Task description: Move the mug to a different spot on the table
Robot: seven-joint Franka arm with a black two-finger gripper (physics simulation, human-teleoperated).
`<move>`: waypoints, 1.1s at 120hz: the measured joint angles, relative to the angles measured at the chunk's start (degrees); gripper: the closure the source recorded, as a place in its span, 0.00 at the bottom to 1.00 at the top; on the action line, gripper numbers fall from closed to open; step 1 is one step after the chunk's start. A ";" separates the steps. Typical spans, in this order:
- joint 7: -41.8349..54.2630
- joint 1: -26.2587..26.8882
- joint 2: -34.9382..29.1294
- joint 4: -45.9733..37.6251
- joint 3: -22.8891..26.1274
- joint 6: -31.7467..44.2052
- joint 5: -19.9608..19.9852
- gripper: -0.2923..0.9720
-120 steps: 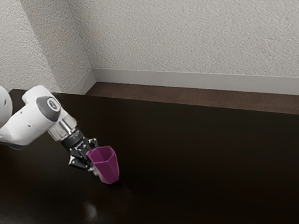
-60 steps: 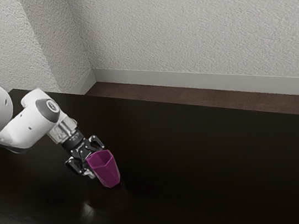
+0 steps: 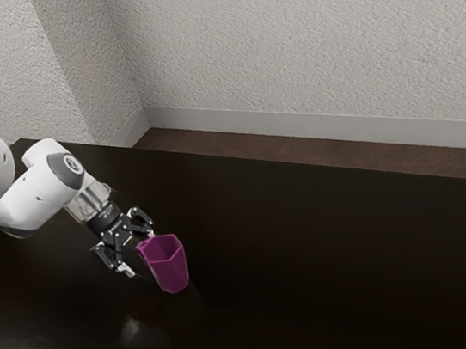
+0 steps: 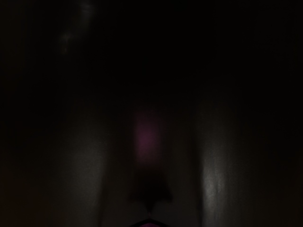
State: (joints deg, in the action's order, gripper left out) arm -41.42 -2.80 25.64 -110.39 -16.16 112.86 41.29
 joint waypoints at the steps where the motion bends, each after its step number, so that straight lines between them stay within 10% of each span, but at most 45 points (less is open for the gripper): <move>1: 0.04 0.00 0.00 0.11 -0.14 -0.06 -0.02 0.24; 37: 1.14 -0.03 -0.33 6.27 -4.80 -2.96 -3.03 0.23; 63: 0.27 2.37 -7.34 9.55 -4.65 -4.48 -14.06 0.23; 98: 0.46 5.98 -19.48 13.18 1.72 -11.92 -29.77 0.23; 132: 12.00 6.43 -19.99 26.91 9.88 -20.86 -34.92 0.23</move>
State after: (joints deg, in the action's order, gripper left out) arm -29.42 3.63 5.65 -83.47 -6.28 91.99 6.37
